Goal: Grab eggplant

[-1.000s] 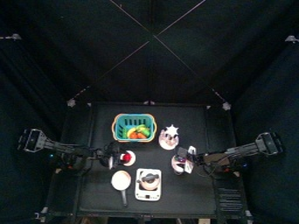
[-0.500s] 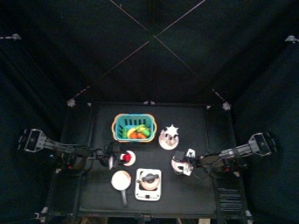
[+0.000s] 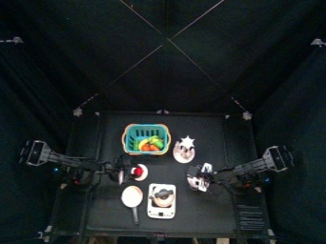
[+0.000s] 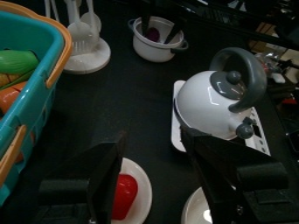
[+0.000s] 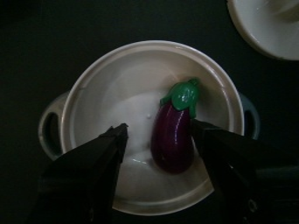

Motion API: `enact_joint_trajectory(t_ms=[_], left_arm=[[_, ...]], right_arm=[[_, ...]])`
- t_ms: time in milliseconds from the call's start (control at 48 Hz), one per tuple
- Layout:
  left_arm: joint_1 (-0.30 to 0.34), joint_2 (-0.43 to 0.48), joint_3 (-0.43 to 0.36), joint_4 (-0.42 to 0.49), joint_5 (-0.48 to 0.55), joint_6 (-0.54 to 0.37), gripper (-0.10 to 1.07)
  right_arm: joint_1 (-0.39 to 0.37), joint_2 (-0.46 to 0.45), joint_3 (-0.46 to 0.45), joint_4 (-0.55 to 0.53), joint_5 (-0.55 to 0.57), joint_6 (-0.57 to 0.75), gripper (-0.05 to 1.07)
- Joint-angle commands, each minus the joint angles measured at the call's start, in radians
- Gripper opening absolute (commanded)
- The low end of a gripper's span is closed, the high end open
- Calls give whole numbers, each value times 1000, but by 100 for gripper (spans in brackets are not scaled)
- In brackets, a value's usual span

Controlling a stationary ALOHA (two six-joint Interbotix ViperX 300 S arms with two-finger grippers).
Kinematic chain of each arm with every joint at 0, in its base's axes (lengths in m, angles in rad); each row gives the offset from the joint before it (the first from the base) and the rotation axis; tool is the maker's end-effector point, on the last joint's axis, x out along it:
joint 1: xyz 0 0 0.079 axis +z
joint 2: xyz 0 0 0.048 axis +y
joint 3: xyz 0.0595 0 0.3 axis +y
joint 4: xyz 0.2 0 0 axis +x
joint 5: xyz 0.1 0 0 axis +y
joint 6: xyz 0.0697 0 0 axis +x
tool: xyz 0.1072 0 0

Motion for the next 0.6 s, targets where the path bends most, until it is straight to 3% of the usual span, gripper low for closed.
enact_joint_trajectory(t_ms=[0, 438, 583], left_arm=[[2, 0, -21, 2, -3, 0, 89], [2, 0, -20, 2, -3, 2, 89], [2, 0, -20, 2, -3, 2, 89]], right_arm=[[-5, 2, -6, -2, -9, 2, 92], [-29, 81, -12, -14, -67, -2, 90], [-29, 80, -17, -34, -67, -2, 76]])
